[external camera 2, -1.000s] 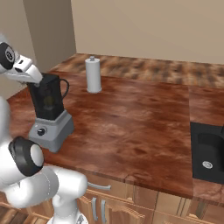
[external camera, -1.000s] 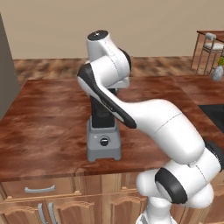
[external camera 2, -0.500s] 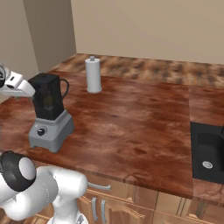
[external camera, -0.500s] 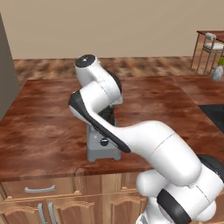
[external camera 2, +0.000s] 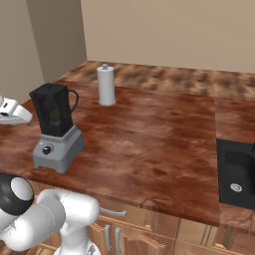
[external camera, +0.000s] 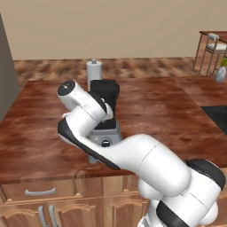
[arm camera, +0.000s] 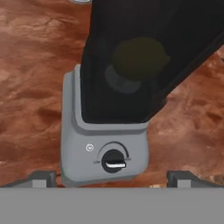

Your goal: Grab the lemon and onion from the fridge, place them in the blender, close the lid, and turn on the blender to create a marinade.

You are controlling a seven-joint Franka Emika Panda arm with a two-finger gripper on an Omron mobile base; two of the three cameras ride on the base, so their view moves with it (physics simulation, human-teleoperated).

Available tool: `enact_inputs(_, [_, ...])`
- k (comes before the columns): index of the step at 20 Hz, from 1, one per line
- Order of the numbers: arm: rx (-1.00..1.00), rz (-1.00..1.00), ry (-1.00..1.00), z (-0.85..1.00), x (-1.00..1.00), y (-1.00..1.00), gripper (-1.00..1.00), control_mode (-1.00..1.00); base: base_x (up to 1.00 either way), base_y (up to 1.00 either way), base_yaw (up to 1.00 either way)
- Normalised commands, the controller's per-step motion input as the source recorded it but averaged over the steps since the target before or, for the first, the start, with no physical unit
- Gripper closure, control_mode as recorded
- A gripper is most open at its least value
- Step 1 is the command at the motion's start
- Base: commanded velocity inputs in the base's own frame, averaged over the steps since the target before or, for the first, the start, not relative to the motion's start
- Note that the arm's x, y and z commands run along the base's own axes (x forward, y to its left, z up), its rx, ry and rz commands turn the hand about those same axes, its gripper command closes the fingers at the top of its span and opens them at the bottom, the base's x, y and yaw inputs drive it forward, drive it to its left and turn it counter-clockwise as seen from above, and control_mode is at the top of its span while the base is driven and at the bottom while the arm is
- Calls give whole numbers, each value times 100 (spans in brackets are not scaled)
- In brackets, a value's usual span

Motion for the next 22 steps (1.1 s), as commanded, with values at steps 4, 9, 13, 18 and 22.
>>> enact_inputs(4, [-12,0,8,-30,0,0,-100,-100,0,0,0])
enact_inputs(9, [-11,0,9,-20,0,0,-100,-100,0,0,0])
enact_inputs(13, [-11,0,11,-34,0,0,-100,-100,0,0,0])
enact_inputs(18, [-7,0,13,-31,0,-9,-100,-100,0,0,0])
enact_inputs(22, [0,0,7,-8,1,-6,-100,-100,0,0,0])
